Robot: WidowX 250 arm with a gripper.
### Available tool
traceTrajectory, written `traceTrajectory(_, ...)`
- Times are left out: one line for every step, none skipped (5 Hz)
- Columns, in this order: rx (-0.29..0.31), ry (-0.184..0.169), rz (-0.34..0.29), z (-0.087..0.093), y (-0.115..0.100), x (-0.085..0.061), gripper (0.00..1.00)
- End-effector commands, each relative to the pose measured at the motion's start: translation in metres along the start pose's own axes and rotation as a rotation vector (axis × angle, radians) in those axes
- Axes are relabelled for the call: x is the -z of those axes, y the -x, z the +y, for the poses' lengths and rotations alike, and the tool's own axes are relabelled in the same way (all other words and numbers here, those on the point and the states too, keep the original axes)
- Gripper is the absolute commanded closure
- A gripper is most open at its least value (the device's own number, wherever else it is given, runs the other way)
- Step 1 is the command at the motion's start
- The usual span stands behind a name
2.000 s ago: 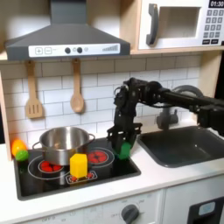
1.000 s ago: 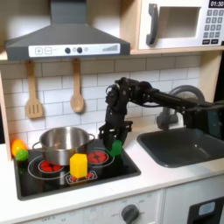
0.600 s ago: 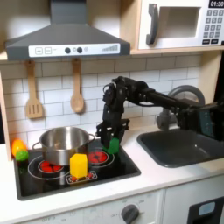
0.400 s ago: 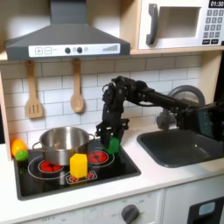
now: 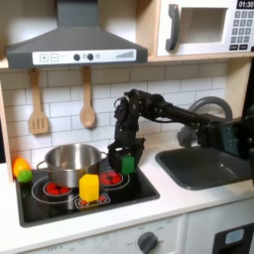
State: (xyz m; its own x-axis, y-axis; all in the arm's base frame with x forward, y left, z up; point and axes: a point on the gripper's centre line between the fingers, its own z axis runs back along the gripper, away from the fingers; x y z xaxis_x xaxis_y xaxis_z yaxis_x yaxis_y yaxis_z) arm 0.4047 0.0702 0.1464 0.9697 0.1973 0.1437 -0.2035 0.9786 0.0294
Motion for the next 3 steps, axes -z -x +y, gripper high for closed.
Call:
traceTrajectory(-0.003, 0.008, -0.008, 0.0, 0.002, -0.002, 0.0)
traceTrajectory(-0.002, 0.008, -0.005, 0.002, 0.003, -0.003, 0.0)
traceTrajectory(-0.007, 0.033, -0.026, 0.0, 0.002, -0.014, 0.0)
